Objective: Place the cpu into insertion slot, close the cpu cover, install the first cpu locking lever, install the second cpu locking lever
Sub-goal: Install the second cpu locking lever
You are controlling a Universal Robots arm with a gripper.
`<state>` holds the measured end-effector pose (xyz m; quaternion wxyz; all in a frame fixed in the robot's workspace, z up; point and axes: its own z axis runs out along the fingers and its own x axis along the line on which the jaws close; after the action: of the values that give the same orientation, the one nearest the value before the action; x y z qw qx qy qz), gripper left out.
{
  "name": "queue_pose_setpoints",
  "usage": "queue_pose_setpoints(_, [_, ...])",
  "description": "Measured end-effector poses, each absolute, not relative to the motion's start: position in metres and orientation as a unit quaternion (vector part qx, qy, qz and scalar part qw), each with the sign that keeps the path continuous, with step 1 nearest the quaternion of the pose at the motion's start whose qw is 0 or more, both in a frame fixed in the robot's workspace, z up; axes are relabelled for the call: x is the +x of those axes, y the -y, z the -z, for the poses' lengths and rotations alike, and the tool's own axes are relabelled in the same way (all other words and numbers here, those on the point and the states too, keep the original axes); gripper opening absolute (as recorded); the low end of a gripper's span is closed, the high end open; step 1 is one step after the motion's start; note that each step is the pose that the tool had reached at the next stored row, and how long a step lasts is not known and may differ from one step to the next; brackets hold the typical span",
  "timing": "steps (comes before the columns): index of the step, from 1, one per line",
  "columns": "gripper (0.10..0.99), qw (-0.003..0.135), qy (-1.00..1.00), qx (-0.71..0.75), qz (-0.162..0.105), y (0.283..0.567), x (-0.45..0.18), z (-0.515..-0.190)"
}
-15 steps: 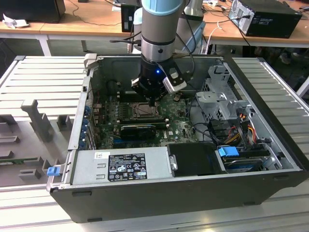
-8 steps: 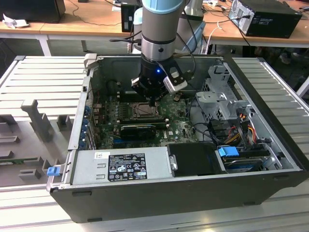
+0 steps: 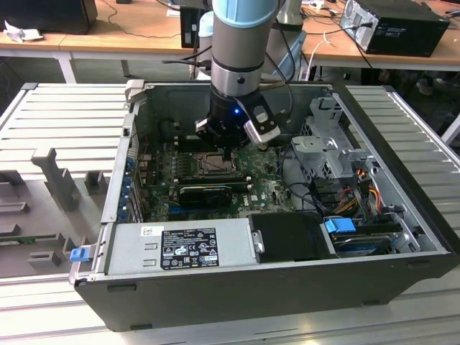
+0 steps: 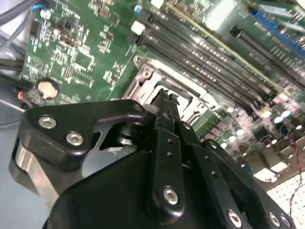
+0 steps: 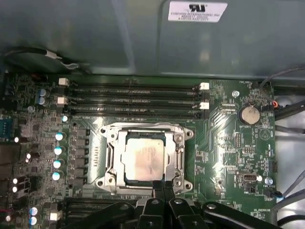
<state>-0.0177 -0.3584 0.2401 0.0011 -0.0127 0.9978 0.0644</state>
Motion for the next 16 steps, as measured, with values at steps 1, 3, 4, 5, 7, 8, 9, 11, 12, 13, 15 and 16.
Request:
queue_pose_setpoints(1, [0.106, 0.001, -0.998, -0.013, -0.068, 0.360, -0.018, -0.240])
queue_pose_setpoints(3, [0.106, 0.001, -0.997, -0.015, -0.069, 0.371, -0.018, -0.237])
queue_pose_setpoints(4, [0.106, 0.001, -0.997, -0.017, -0.070, 0.373, -0.019, -0.236])
queue_pose_setpoints(5, [0.106, 0.001, -0.997, -0.018, -0.071, 0.374, -0.019, -0.236])
queue_pose_setpoints(7, [0.106, 0.001, -0.997, -0.018, -0.077, 0.378, -0.022, -0.236])
queue_pose_setpoints(8, [0.106, 0.001, -0.997, -0.018, -0.080, 0.379, -0.024, -0.236])
queue_pose_setpoints(9, [0.106, 0.001, -0.997, -0.018, -0.081, 0.380, -0.026, -0.236])
queue_pose_setpoints(11, [0.106, 0.001, -0.996, -0.018, -0.082, 0.382, -0.030, -0.236])
queue_pose_setpoints(12, [0.106, 0.001, -0.996, -0.018, -0.082, 0.383, -0.034, -0.236])
queue_pose_setpoints(13, [0.106, 0.001, -0.996, -0.018, -0.083, 0.384, -0.038, -0.236])
queue_pose_setpoints(15, [0.106, 0.001, -0.996, -0.018, -0.085, 0.384, -0.050, -0.234])
queue_pose_setpoints(16, [0.106, 0.001, -0.996, -0.018, -0.085, 0.385, -0.051, -0.231])
